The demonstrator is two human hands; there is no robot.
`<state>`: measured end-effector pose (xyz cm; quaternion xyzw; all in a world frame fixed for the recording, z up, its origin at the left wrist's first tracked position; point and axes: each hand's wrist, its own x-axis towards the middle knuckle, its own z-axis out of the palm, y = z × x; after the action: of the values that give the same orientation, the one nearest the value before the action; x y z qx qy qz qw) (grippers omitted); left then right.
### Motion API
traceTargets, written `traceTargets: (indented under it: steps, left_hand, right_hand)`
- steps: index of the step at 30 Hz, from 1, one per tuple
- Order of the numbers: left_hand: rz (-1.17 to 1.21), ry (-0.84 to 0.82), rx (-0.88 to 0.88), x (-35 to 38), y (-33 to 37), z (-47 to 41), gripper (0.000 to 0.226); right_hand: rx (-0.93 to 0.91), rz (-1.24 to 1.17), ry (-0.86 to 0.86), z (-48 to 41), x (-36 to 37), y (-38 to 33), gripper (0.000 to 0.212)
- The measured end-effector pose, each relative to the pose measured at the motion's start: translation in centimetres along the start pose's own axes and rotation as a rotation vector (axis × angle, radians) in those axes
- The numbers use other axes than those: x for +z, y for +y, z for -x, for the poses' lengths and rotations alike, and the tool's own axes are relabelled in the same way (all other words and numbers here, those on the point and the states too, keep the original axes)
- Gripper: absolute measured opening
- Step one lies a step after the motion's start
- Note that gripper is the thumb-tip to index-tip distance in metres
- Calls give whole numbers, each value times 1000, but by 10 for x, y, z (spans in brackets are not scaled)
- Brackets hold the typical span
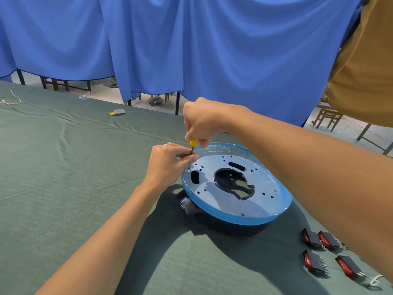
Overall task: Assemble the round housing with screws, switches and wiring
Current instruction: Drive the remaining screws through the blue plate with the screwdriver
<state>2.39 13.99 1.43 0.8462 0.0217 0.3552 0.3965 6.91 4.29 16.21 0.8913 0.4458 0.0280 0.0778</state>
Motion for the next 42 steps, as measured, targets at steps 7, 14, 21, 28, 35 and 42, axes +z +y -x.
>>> traceTargets:
  steps: [7, 14, 21, 28, 35, 42]
  left_hand:
    - [-18, -19, -33, 1, 1, 0, 11]
    - [10, -29, -35, -2, 3, 0, 6]
    - [27, -22, -21, -1, 2, 1, 10]
    - [17, -28, -42, -2, 3, 1, 8]
    - [31, -62, -57, -3, 3, 1, 10]
    - [28, -66, -73, -3, 5, 2, 7]
  right_hand:
    - [149, -108, -98, -9, 3, -3, 34]
    - [-59, 67, -92, 2, -9, -3, 6]
    - [59, -35, -124, -9, -2, -11, 29]
    - [22, 54, -108, -8, -7, -12, 22]
    - [21, 49, -70, -11, 0, -10, 27]
    - [45, 59, -134, -6, -4, -9, 26]
